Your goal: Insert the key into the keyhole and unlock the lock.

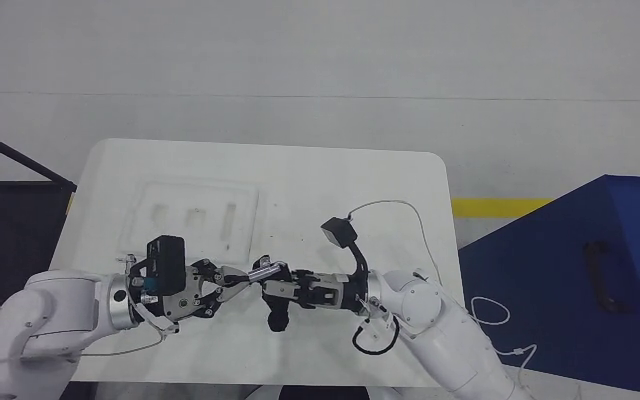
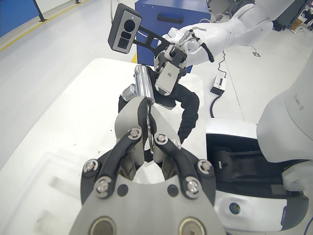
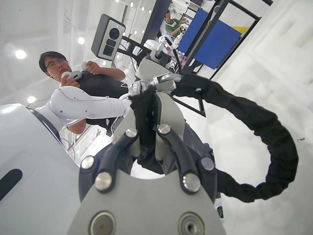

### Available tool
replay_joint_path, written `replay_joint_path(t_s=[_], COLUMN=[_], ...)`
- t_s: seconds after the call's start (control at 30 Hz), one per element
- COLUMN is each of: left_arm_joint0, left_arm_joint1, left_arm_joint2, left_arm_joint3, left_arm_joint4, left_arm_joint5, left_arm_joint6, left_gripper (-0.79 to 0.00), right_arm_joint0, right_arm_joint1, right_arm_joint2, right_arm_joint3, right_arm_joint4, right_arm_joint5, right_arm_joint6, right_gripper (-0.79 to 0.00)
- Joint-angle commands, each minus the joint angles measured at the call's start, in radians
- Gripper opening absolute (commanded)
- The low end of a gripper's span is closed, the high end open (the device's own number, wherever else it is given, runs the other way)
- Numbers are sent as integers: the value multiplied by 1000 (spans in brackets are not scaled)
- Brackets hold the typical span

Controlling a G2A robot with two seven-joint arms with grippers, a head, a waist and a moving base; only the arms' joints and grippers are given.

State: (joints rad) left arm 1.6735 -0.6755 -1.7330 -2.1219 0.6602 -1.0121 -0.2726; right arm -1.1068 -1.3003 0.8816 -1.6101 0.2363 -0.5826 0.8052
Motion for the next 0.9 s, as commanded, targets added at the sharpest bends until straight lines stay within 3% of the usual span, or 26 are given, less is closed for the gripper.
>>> replay_joint_path(t_s=[0.0, 0.13, 0.4, 0.63, 0.87], left_arm_joint0=[-14, -6, 80, 160, 226], left_arm_joint1=[-4, -18, -44, -54, -60], left_arm_joint2=[-15, -43, -61, -71, -72], left_arm_joint3=[-23, -84, -147, -152, -141], left_arm_joint4=[37, 235, 667, 1024, 1206], left_arm_joint5=[31, 72, 182, 344, 483], left_arm_joint6=[19, 114, 398, 651, 780], left_gripper=[-785, -785, -785, -785, -785], right_arm_joint0=[0, 2, 11, 13, 10], right_arm_joint1=[1, 1, -1, 0, 1], right_arm_joint2=[2, 2, -1, 2, 4], right_arm_joint3=[2, 4, 2, 7, 17], right_arm_joint4=[5, 9, 13, 18, 26], right_arm_joint5=[0, 1, 4, 6, 6], right_arm_joint6=[3, 4, 1, 1, 4], right_gripper=[-785, -785, -785, -785, -785])
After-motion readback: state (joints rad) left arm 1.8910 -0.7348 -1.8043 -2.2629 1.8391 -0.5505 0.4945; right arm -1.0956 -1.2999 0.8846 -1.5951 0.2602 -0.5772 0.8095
